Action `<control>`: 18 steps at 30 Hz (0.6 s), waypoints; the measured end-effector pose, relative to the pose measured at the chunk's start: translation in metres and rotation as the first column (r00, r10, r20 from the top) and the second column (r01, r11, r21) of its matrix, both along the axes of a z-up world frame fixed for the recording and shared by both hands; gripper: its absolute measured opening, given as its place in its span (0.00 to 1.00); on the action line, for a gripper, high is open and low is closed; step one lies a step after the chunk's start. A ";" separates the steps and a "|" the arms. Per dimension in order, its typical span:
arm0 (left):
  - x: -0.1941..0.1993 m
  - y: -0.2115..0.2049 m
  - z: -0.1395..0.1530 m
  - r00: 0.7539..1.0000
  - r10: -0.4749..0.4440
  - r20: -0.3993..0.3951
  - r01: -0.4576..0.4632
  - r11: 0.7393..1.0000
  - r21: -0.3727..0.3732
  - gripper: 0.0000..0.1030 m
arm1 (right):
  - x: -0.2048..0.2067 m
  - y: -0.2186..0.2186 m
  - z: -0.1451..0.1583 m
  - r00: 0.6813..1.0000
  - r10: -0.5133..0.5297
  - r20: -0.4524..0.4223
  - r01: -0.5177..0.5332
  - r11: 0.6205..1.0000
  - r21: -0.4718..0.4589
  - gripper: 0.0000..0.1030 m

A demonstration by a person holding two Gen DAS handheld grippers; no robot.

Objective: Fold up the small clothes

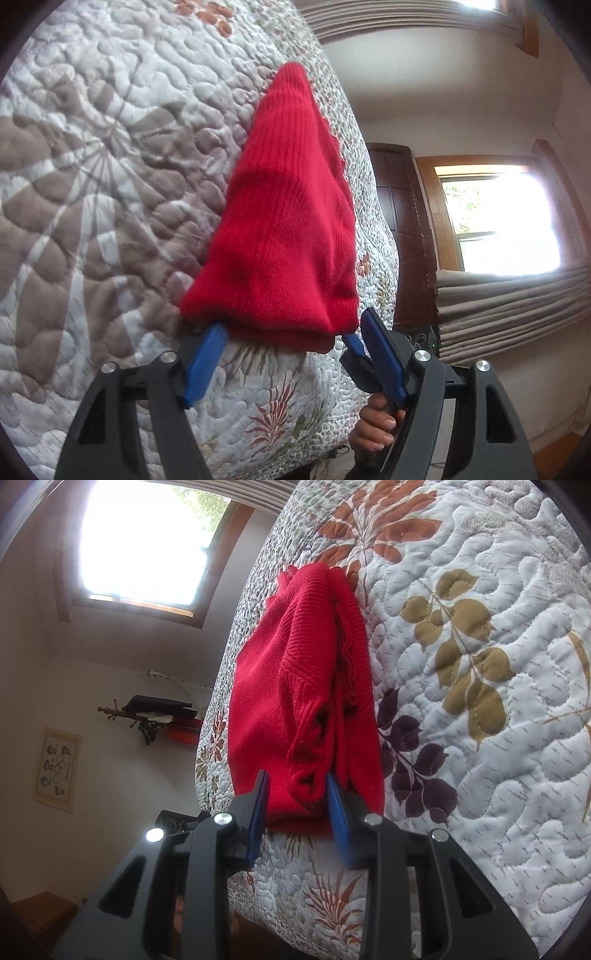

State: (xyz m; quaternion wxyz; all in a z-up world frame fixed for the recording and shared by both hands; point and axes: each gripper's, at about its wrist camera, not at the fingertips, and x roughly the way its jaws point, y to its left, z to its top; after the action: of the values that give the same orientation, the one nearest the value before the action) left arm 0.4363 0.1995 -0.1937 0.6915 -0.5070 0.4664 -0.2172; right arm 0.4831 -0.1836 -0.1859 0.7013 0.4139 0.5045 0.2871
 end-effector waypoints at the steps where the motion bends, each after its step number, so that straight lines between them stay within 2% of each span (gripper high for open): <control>1: 0.000 0.001 -0.002 1.000 0.005 -0.003 -0.005 1.000 -0.005 0.71 | -0.002 -0.001 -0.001 1.000 -0.004 -0.006 0.004 1.000 -0.001 0.31; 6: 0.001 -0.004 0.013 0.999 0.005 0.050 -0.005 1.000 0.008 0.71 | -0.006 0.002 -0.001 1.000 0.014 -0.017 -0.014 1.000 -0.016 0.31; 9: 0.006 -0.004 0.009 0.999 0.028 0.026 -0.029 1.000 0.013 0.72 | 0.001 0.008 -0.006 0.999 0.014 -0.033 -0.014 1.000 -0.015 0.31; 11: 0.007 0.000 0.003 0.998 0.065 0.004 -0.065 0.998 0.014 0.70 | 0.004 0.012 -0.006 1.000 0.005 -0.029 -0.006 1.000 -0.030 0.18; 12: 0.007 0.001 0.003 0.997 0.074 0.008 -0.074 0.997 0.023 0.63 | 0.004 0.013 -0.005 1.000 -0.003 -0.022 0.002 0.999 -0.035 0.10; 13: 0.007 0.002 0.004 0.997 0.081 0.018 -0.082 0.996 0.038 0.59 | 0.002 0.014 -0.002 1.000 -0.010 -0.009 0.009 0.999 -0.039 0.08; 14: 0.007 0.003 0.005 0.996 0.086 0.027 -0.087 0.995 0.054 0.49 | -0.001 0.015 0.003 1.000 -0.013 0.009 0.014 0.999 -0.045 0.07; 15: 0.006 0.005 0.006 0.995 0.092 0.033 -0.094 0.993 0.068 0.34 | -0.006 0.016 0.008 0.999 -0.016 0.030 0.017 0.999 -0.045 0.07; 18: -0.001 0.016 0.010 0.989 0.139 0.056 -0.144 0.985 0.096 0.17 | -0.020 0.018 0.023 0.997 -0.032 0.067 0.035 0.999 -0.037 0.06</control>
State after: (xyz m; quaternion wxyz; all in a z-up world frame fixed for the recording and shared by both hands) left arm 0.4354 0.2151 -0.1838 0.7409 -0.4984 0.4222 -0.1563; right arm 0.4632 -0.1658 -0.1631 0.7300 0.3993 0.4793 0.2792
